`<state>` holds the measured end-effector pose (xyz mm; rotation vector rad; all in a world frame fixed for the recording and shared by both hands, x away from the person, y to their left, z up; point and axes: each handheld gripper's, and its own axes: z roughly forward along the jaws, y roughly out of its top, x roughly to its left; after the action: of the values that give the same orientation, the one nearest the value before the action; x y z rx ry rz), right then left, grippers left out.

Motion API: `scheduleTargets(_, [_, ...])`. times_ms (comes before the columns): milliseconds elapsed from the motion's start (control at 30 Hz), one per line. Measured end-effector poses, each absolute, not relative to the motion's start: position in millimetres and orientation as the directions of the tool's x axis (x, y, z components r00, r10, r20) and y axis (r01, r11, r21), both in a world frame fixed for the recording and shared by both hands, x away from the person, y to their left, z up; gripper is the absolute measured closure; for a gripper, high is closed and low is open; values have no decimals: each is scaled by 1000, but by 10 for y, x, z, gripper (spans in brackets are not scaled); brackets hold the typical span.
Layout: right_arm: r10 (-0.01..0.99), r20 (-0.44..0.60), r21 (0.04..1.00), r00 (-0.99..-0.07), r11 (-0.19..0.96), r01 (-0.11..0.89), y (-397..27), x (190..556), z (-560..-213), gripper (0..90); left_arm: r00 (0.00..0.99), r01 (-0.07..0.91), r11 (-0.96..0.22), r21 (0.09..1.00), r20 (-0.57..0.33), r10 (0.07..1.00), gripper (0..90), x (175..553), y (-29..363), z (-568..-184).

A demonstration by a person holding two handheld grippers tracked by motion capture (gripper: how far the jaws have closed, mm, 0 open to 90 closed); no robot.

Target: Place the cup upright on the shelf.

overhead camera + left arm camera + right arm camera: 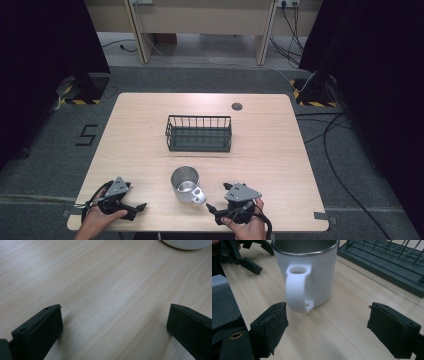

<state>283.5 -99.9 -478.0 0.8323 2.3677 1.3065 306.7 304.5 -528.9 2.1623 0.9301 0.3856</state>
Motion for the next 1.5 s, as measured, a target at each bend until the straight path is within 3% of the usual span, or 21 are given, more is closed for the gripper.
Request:
scheduleTargets(833, [625, 9, 845, -780, 412, 340, -824, 2951, -4890, 158, 693, 500, -465, 731, -16, 720, 0, 3077, 3041, -5289])
scheduleTargets(1500, [679, 2, 853, -734, 382, 355, -976, 3344, -4898, 168, 695, 499, -466, 730, -16, 719, 0, 3084, 3039, -5288])
